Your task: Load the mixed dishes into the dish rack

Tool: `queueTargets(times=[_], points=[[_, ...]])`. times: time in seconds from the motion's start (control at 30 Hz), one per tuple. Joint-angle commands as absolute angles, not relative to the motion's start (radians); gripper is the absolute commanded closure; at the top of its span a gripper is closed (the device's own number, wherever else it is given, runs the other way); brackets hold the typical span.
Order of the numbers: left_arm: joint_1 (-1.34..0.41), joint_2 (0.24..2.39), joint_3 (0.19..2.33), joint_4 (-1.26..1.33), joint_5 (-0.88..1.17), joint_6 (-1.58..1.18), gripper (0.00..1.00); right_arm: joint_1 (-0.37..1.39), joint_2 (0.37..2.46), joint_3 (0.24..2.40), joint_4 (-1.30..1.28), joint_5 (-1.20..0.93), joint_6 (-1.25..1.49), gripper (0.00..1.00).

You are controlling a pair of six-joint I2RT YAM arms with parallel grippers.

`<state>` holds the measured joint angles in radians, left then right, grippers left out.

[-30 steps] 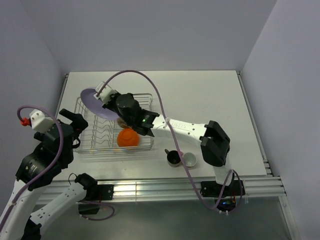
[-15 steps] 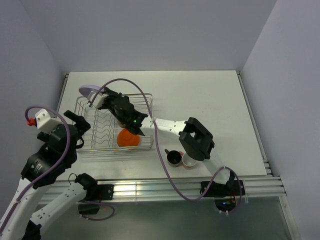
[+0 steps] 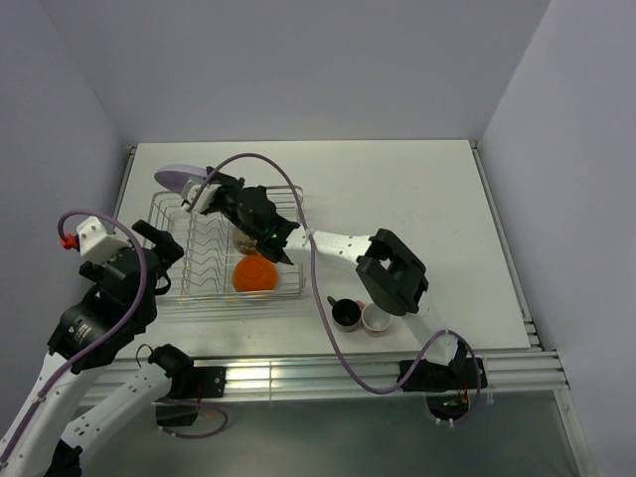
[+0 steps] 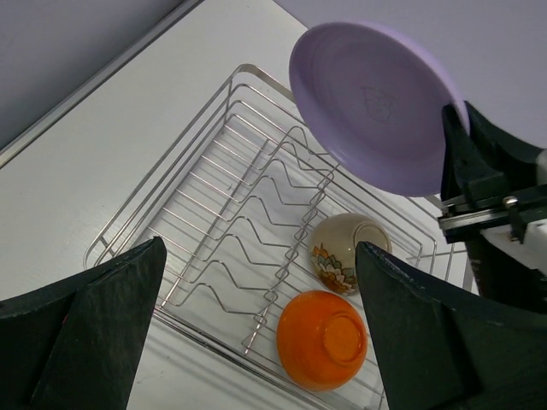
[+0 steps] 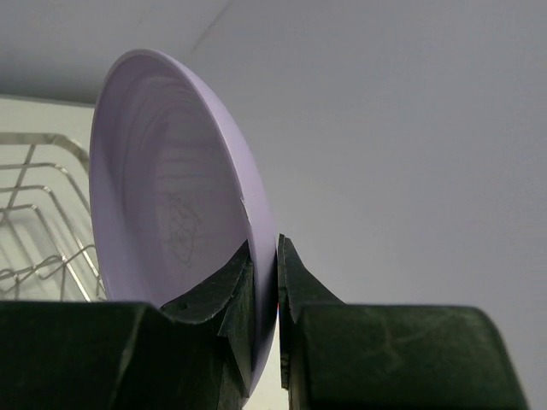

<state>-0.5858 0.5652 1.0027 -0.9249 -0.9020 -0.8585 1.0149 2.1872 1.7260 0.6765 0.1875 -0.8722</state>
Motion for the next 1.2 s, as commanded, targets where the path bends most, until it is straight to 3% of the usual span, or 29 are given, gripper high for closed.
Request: queueTargets(times=[0.0, 0.43, 0.87, 0.9, 0.97, 1.0, 1.03, 1.07, 1.17], points=[[-0.583, 0.545, 1.046, -0.908, -0.896, -0.848, 0.01, 1.009, 2.158, 1.710, 0.729, 0.144, -0.845, 1.00], [-0.583, 0.528, 1.112, -0.923, -0.897, -0.822, 0.01, 0.985, 2.166, 1.703, 0.683, 0.092, -0.807, 1.00], [-0.584, 0.525, 1.115, -0.905, -0.893, -0.804, 0.01, 0.940, 2.195, 1.798, 0.439, -0.020, -0.700, 1.00], [-0.583, 0.526, 1.114, -0.902, -0.890, -0.805, 0.01, 0.934, 2.195, 1.801, 0.433, -0.029, -0.675, 0.80], [-0.583, 0.531, 1.112, -0.899, -0.879, -0.805, 0.01, 0.931, 2.195, 1.824, 0.408, -0.031, -0.658, 0.59], [-0.583, 0.531, 1.112, -0.899, -0.876, -0.810, 0.01, 0.930, 2.198, 1.838, 0.394, -0.026, -0.649, 0.25], [-0.583, 0.531, 1.112, -0.899, -0.873, -0.810, 0.01, 0.930, 2.207, 1.853, 0.379, -0.022, -0.643, 0.06], [-0.584, 0.531, 1.112, -0.900, -0.868, -0.813, 0.01, 0.931, 2.210, 1.876, 0.364, -0.017, -0.637, 0.01], [-0.583, 0.525, 1.112, -0.903, -0.851, -0.821, 0.01, 0.928, 2.203, 1.885, 0.386, 0.027, -0.606, 0.00]])
